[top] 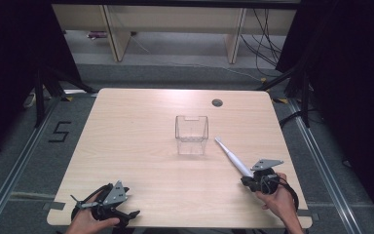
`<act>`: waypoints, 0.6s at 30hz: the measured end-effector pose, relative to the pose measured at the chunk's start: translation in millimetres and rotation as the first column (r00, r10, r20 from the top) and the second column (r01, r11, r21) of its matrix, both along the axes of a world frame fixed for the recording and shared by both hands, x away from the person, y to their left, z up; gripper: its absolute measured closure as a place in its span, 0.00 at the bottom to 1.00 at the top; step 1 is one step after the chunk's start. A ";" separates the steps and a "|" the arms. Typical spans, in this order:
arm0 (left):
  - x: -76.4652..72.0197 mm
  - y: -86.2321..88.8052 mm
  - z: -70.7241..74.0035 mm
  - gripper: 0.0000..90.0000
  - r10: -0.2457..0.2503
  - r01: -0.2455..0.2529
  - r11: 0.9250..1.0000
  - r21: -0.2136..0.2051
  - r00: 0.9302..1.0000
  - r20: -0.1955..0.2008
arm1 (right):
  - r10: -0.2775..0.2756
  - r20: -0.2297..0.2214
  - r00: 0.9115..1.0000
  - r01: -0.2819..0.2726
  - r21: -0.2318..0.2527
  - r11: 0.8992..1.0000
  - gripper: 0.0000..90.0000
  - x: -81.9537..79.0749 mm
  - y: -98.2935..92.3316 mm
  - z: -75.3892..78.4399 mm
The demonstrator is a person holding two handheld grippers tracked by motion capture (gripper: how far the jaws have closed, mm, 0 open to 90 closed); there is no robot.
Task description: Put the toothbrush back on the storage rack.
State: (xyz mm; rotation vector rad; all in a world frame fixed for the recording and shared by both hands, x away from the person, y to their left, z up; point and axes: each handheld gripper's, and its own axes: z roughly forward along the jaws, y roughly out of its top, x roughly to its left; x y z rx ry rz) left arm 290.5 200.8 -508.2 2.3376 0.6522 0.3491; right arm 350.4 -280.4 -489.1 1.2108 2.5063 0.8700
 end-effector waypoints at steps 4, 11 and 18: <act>0.2 0.0 -0.3 0.18 0.004 -0.004 1.000 -0.002 1.000 -0.003 | 0.017 0.022 1.000 -0.017 0.008 1.000 0.89 -2.3 4.1 7.8; 0.9 0.7 0.7 0.18 -0.006 0.006 1.000 0.016 1.000 0.001 | 0.007 0.057 0.998 -0.005 -0.036 0.999 0.79 -0.1 13.0 24.9; 1.4 2.1 1.0 0.18 -0.009 0.009 1.000 0.022 1.000 -0.006 | 0.000 0.109 0.994 0.016 -0.144 0.990 0.67 15.6 16.1 39.8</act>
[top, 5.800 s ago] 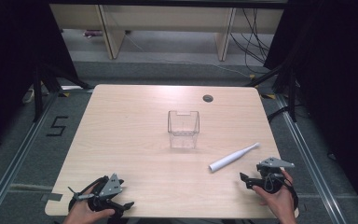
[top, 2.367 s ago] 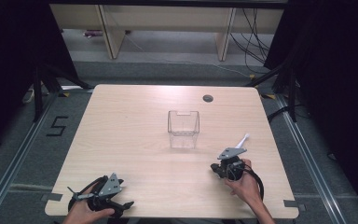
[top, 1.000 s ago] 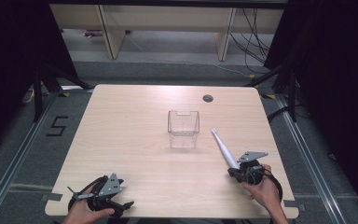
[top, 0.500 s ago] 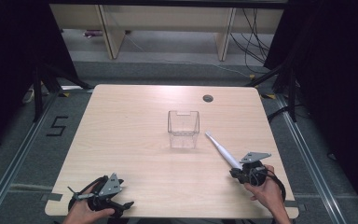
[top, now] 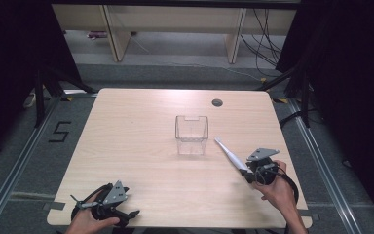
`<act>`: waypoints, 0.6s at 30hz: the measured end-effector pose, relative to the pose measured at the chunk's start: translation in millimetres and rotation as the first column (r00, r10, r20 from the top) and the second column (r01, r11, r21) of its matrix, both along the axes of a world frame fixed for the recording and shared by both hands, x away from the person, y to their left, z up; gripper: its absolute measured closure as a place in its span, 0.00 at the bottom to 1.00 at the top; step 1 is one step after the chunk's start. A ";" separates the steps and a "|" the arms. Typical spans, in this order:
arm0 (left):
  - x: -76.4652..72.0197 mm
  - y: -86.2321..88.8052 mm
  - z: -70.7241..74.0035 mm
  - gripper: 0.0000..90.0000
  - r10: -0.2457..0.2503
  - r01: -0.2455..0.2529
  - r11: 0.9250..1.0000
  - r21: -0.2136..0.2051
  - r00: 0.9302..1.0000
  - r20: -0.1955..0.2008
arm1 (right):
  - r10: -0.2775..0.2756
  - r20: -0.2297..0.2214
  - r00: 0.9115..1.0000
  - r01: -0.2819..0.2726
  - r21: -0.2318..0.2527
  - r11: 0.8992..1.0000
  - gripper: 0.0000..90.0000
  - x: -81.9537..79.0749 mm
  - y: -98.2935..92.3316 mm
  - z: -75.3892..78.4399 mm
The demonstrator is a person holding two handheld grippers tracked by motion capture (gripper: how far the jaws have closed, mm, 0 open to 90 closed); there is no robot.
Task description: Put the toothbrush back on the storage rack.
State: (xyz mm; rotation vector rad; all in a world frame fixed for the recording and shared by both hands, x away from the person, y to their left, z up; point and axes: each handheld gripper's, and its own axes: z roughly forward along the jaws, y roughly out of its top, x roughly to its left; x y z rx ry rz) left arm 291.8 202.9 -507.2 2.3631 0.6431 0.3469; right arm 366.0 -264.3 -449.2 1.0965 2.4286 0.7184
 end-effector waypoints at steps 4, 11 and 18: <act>0.9 -0.4 0.0 0.18 0.009 -0.009 1.000 -0.009 1.000 -0.001 | -0.013 -0.041 0.999 0.012 -0.016 1.000 0.59 13.5 3.5 4.5; 0.1 0.2 0.8 0.18 0.005 -0.005 1.000 -0.007 1.000 0.012 | -0.025 -0.149 0.988 0.007 -0.115 0.993 0.54 36.1 16.6 4.4; 0.2 -0.2 -0.2 0.18 0.012 -0.012 1.000 -0.015 1.000 0.006 | -0.025 -0.186 0.982 -0.002 -0.144 0.990 0.55 54.6 25.1 -2.5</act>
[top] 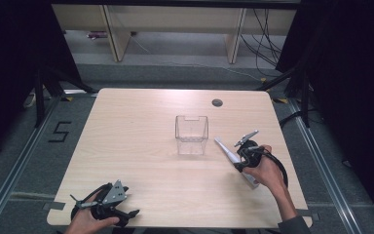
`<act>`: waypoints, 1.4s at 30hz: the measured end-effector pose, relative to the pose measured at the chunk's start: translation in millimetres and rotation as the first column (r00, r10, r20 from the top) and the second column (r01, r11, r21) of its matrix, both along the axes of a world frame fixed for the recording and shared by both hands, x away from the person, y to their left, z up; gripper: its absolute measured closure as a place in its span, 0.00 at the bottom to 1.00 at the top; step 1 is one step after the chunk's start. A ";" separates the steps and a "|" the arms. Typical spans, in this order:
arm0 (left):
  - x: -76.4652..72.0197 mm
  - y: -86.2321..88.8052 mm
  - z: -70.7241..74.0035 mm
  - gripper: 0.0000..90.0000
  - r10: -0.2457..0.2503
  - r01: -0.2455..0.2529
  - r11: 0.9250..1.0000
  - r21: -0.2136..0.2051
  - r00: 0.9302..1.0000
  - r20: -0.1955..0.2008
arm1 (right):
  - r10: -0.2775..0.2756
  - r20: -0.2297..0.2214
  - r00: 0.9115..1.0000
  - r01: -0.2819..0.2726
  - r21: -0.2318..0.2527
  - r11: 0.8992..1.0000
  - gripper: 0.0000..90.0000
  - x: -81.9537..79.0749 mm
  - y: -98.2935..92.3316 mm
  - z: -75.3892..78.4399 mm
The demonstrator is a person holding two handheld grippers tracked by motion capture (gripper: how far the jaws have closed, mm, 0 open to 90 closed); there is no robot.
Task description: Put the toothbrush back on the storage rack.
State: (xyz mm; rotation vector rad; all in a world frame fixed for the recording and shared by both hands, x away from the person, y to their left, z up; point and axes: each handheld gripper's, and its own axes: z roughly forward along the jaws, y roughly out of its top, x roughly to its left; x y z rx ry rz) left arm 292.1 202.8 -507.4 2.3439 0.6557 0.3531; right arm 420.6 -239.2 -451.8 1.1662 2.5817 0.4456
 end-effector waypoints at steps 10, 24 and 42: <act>0.1 -0.1 0.9 0.18 -0.008 0.008 1.000 0.006 1.000 0.008 | -0.002 -0.033 0.999 0.002 -0.010 1.000 0.57 13.8 0.8 -8.3; 1.2 1.2 1.3 0.18 -0.008 0.008 1.000 0.009 1.000 0.002 | -0.001 -0.110 0.994 -0.002 -0.025 1.000 0.62 27.1 5.9 -14.6; 1.3 0.9 1.1 0.17 -0.010 0.010 1.000 0.008 1.000 -0.003 | 0.028 -0.244 0.969 -0.051 -0.088 0.995 0.73 43.3 13.6 -20.8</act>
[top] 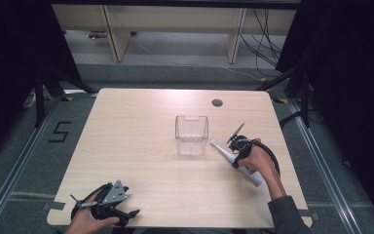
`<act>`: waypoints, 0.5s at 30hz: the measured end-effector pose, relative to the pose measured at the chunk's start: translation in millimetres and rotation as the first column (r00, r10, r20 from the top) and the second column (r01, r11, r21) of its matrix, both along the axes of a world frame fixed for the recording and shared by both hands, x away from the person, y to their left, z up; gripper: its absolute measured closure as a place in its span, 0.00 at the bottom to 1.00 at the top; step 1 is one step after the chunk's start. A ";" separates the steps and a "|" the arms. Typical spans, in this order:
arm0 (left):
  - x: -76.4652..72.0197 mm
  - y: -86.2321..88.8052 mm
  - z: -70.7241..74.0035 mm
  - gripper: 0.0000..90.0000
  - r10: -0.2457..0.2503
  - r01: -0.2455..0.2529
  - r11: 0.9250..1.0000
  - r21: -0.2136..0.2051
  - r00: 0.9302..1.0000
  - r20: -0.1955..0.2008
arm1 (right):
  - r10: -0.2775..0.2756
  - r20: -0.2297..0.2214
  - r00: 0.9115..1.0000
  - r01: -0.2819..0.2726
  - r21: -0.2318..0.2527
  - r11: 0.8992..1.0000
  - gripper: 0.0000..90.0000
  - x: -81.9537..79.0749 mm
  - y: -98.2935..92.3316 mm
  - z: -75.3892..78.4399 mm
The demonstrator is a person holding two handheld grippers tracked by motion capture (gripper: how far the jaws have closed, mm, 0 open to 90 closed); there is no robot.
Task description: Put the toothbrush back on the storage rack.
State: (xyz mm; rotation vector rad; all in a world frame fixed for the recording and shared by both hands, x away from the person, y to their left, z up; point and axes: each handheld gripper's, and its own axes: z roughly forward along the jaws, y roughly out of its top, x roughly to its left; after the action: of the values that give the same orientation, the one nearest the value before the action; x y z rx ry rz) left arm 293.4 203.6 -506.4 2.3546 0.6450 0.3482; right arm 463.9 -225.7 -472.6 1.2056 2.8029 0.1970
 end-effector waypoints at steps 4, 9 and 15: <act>-0.8 -0.7 -0.3 0.17 0.005 -0.005 1.000 -0.005 1.000 0.000 | -0.017 -0.025 1.000 0.017 -0.028 0.999 0.73 2.4 3.6 0.7; 0.1 -0.4 -0.8 0.17 -0.001 0.001 1.000 0.002 1.000 0.002 | -0.034 -0.081 0.996 0.030 -0.045 0.999 0.74 5.0 6.7 1.7; -1.0 -1.3 -0.9 0.17 -0.002 0.002 1.000 -0.005 1.000 0.005 | 0.012 -0.083 0.997 -0.018 -0.069 0.997 0.74 9.9 4.4 -0.4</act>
State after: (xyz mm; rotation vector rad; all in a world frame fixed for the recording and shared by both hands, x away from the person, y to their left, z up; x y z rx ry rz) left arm 292.4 202.4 -507.3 2.3487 0.6410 0.3510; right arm 473.8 -221.3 -473.0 1.2048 2.8628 0.0509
